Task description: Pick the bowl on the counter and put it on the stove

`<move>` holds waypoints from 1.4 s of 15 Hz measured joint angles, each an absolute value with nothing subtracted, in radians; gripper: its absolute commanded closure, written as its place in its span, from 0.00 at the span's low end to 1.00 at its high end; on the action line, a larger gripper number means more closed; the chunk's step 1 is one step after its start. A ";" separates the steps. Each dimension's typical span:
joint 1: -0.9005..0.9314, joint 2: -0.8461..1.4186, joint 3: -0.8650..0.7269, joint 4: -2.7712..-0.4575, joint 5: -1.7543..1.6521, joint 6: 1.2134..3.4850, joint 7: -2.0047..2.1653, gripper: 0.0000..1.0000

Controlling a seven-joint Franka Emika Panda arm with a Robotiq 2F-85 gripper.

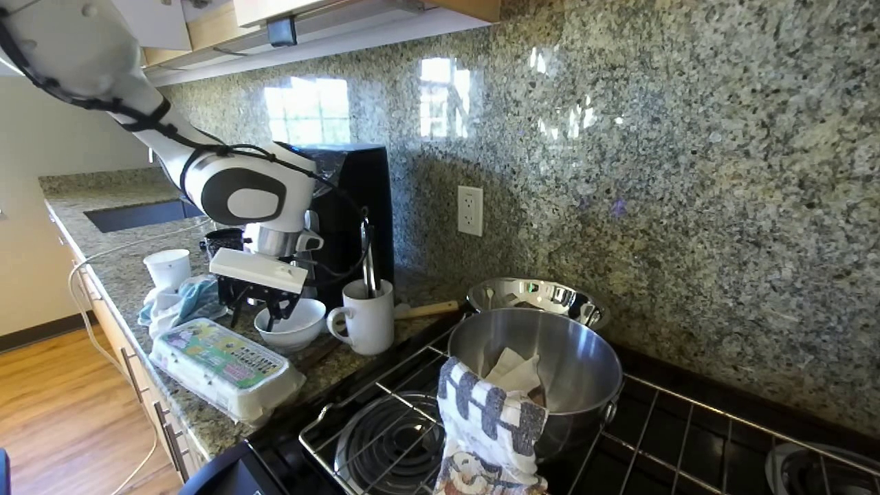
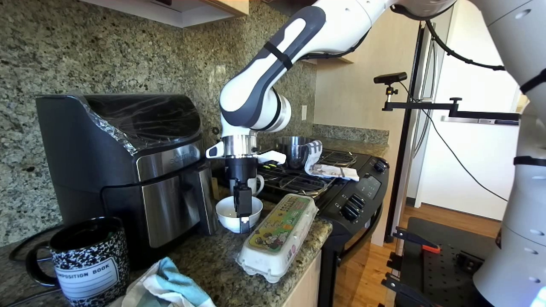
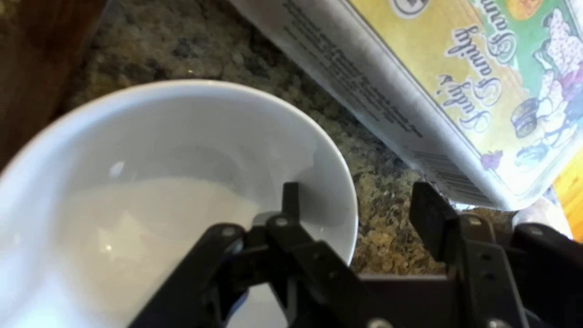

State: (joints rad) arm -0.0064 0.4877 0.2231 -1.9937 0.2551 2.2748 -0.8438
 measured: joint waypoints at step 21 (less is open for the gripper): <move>-0.008 0.456 0.201 -1.961 0.248 2.278 -0.838 0.97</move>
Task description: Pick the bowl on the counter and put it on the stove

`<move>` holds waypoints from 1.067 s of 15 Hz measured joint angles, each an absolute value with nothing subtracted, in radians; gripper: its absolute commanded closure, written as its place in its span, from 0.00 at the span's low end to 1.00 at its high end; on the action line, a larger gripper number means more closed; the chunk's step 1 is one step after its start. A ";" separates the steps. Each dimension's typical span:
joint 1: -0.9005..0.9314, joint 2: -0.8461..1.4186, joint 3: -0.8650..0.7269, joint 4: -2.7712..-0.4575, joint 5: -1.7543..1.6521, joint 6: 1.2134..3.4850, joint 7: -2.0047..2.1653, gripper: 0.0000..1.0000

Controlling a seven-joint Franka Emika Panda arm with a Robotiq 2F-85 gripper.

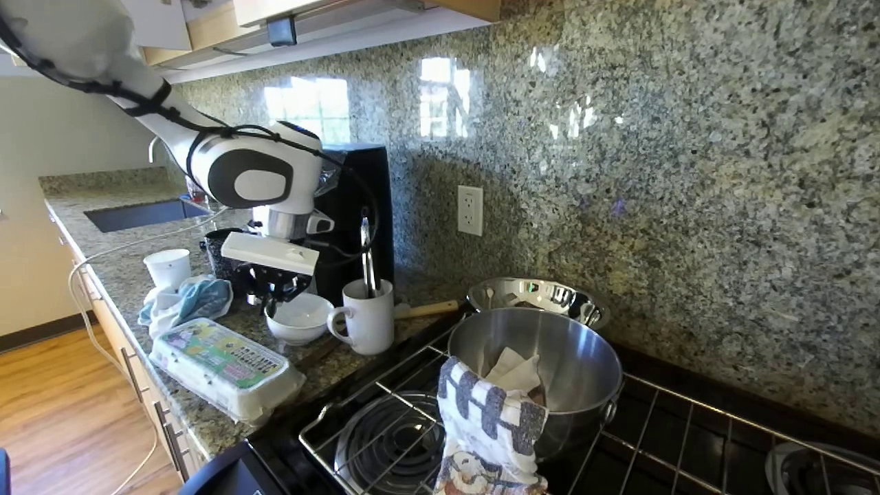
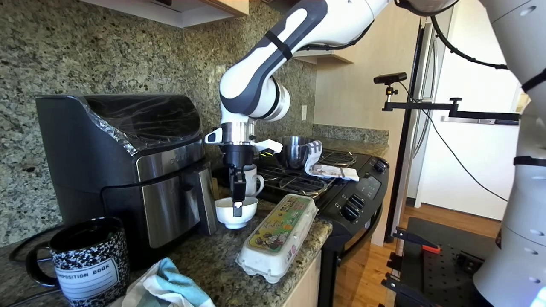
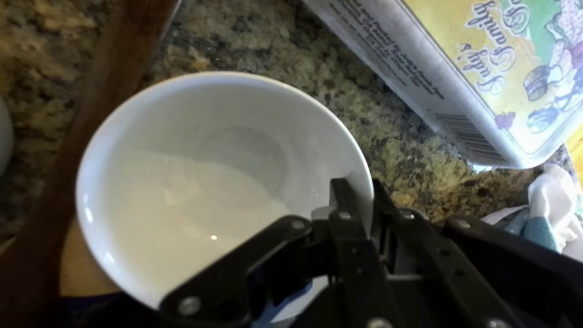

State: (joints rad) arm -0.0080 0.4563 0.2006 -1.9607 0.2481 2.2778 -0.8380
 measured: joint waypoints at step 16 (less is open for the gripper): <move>-0.037 0.428 0.179 -1.942 0.242 2.270 -0.839 0.98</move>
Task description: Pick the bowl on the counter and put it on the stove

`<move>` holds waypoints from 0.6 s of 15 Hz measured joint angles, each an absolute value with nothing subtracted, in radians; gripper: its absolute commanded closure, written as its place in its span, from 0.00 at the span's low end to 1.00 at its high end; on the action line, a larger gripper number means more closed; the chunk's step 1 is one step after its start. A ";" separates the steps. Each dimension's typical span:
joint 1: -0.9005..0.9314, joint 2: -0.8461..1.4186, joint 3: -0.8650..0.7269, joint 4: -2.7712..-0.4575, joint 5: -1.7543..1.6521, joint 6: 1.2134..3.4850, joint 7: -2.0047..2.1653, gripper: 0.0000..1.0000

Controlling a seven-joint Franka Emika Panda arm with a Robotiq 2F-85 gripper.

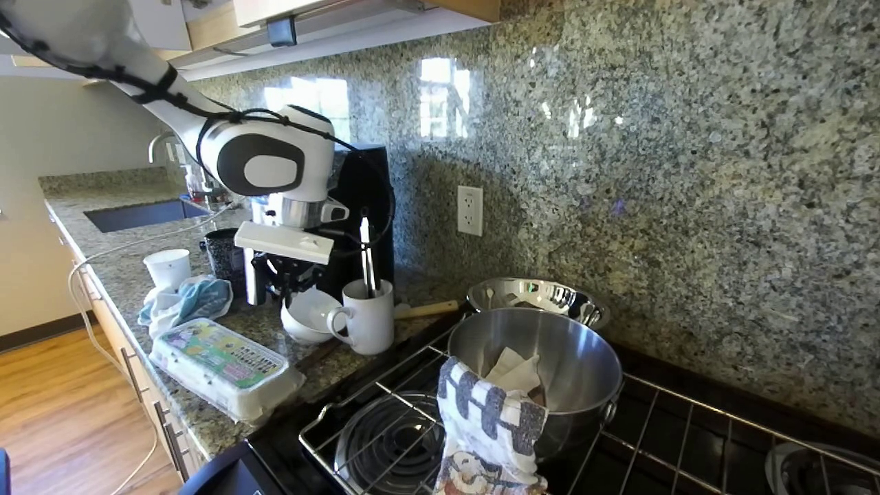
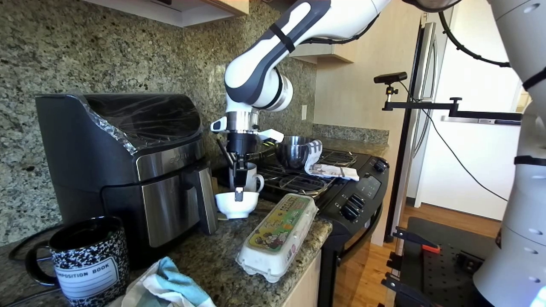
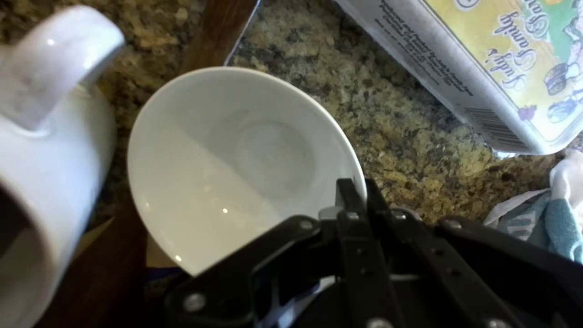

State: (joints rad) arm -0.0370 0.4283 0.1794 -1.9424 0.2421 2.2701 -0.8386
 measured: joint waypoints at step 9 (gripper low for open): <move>-0.051 0.406 0.179 -1.849 0.243 2.112 -0.840 0.98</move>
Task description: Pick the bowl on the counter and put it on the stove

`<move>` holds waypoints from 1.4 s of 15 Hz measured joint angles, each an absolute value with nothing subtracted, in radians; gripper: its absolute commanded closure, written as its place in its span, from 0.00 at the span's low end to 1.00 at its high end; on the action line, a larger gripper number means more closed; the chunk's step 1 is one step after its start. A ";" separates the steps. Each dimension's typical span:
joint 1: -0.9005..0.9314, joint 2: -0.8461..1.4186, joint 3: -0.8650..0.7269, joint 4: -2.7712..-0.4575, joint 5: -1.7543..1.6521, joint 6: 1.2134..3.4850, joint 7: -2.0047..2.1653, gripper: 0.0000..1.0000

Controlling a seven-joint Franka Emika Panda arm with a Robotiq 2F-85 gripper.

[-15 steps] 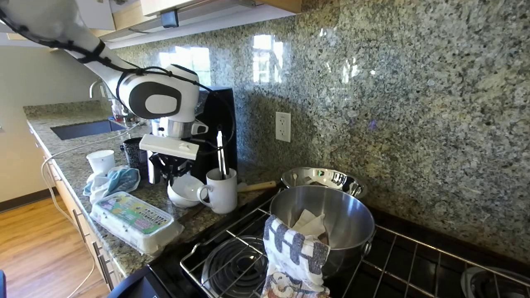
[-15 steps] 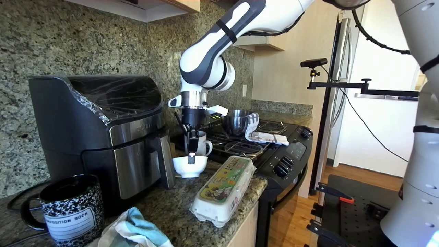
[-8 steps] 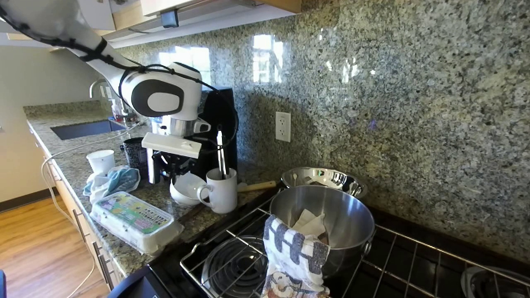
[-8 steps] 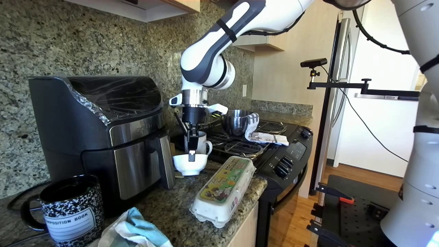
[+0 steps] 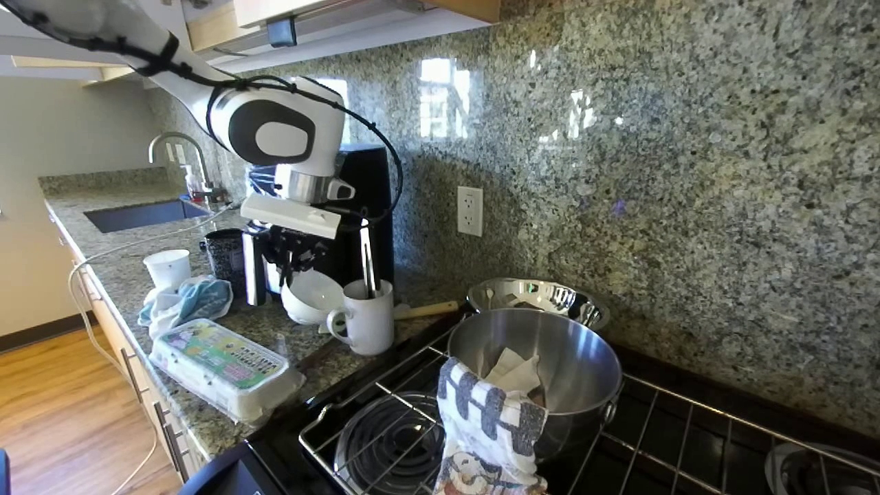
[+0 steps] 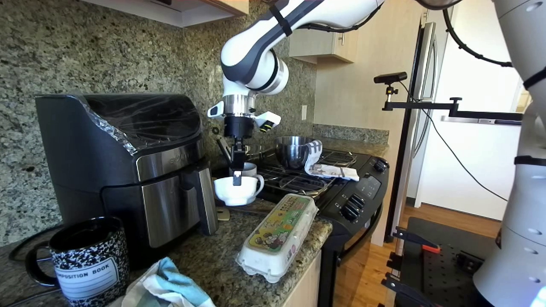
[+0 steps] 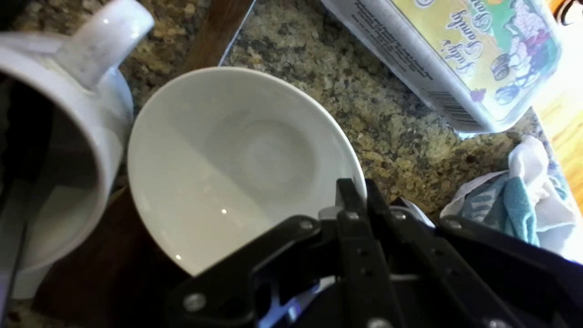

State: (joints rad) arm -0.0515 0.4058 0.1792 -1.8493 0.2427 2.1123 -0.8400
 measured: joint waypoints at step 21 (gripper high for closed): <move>-0.112 0.339 0.059 -1.670 0.267 1.739 -0.826 0.98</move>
